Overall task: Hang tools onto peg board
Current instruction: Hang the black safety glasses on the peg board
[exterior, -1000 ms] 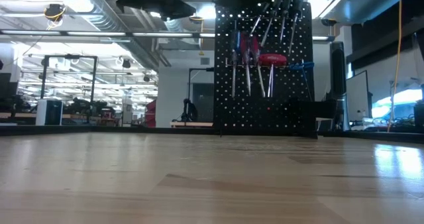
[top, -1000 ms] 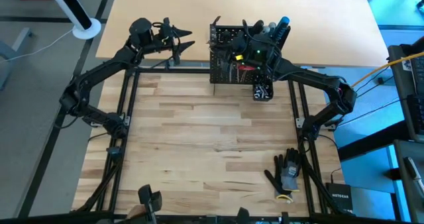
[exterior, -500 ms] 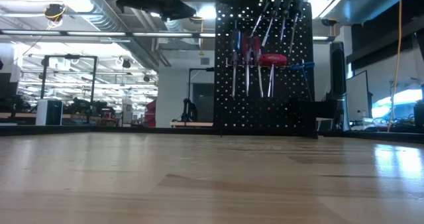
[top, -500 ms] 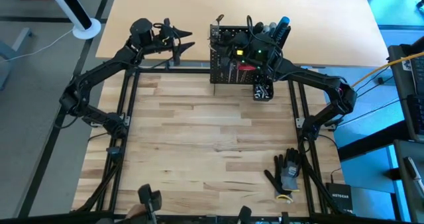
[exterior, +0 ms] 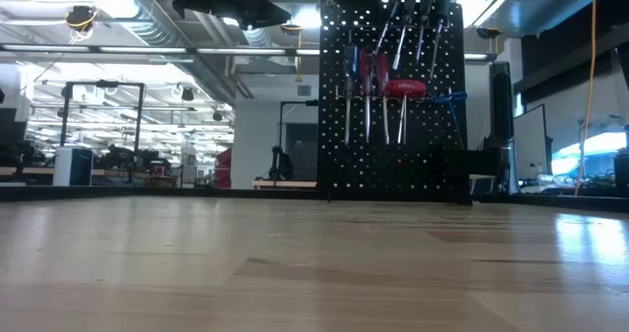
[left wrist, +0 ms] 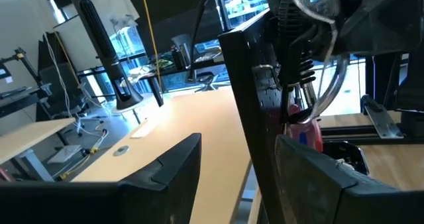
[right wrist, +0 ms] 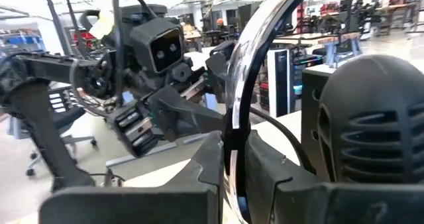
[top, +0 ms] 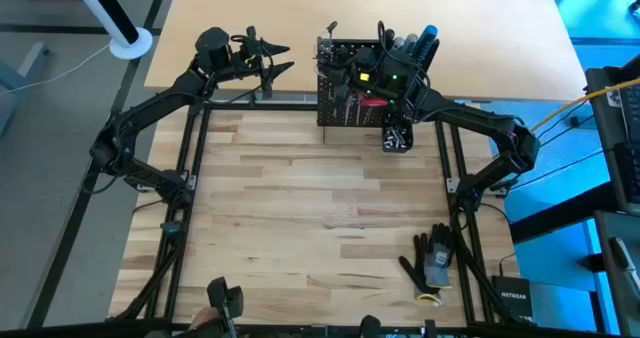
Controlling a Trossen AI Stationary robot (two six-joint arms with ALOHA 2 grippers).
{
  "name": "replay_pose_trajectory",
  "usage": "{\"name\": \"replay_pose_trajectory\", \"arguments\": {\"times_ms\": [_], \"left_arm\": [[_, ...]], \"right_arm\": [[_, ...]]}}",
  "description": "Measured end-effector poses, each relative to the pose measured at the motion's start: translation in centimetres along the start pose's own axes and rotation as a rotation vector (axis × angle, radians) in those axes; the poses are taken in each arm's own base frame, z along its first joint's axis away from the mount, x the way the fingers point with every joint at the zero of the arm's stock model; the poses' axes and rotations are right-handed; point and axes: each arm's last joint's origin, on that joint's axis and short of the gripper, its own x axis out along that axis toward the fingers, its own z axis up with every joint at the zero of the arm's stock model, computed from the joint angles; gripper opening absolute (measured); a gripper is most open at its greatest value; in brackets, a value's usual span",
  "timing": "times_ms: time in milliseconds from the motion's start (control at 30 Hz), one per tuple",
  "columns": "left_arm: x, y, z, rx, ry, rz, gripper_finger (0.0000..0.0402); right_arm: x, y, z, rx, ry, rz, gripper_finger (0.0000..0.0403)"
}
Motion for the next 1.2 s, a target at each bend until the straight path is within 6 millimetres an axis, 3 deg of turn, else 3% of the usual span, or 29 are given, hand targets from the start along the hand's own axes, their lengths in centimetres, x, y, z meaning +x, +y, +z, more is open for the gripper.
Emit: {"name": "replay_pose_trajectory", "arguments": {"times_ms": [767, 1200], "left_arm": [[0.0, 0.0, -0.1, 0.019, 0.005, 0.0, 0.0184], [0.0, 0.0, -0.1, 0.019, 0.007, -0.001, 0.0184]], "right_arm": [[-0.8, 0.4, 1.7, 0.156, -0.05, 0.063, 0.0035], [-0.7, 1.4, 1.1, 0.175, 0.009, 0.074, 0.0035]]}}
